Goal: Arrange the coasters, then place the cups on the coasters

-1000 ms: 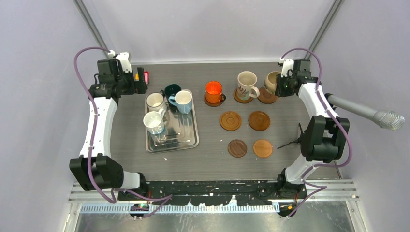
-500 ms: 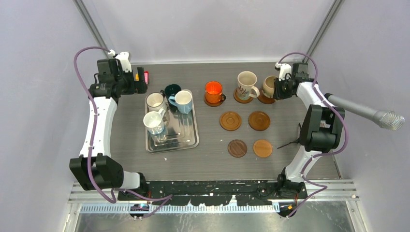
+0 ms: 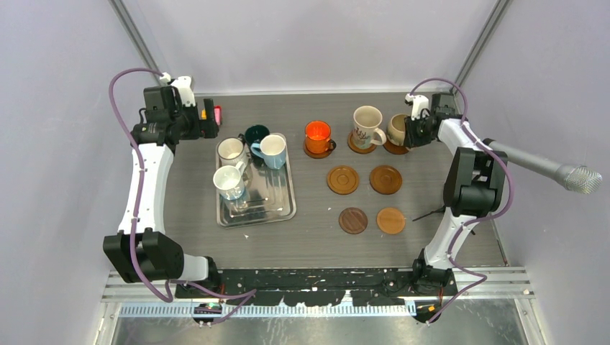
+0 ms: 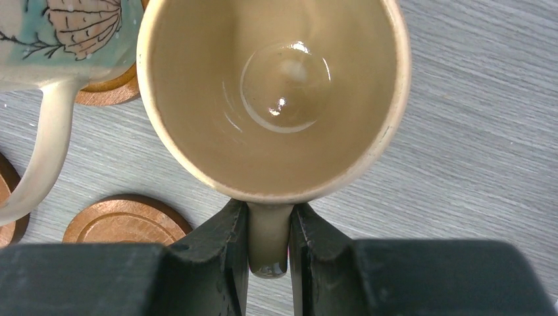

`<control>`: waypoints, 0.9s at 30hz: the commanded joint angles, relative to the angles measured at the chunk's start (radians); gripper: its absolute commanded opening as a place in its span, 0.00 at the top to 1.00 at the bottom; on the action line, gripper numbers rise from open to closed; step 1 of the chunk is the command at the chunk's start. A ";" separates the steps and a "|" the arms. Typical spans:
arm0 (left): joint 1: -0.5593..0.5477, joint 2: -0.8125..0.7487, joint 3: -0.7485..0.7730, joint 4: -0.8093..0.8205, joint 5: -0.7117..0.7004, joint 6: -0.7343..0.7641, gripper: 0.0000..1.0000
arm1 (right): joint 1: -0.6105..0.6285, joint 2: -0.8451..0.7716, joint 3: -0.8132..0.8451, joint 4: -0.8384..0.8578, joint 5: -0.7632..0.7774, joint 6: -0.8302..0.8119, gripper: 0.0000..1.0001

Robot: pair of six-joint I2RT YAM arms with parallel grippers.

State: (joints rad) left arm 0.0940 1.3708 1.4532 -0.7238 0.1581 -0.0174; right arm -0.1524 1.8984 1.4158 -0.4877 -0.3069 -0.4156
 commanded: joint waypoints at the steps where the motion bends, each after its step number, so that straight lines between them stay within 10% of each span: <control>1: 0.006 0.000 0.036 0.002 -0.005 0.012 0.00 | -0.002 -0.013 0.080 0.078 -0.044 -0.015 0.99; 27: 0.007 0.026 0.041 0.007 -0.003 0.011 0.00 | -0.007 -0.022 0.045 0.015 -0.030 -0.009 0.67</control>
State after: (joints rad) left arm 0.0940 1.3914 1.4532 -0.7242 0.1574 -0.0174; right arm -0.1528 1.9205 1.4326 -0.5053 -0.3164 -0.4164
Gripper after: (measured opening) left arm 0.996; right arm 0.312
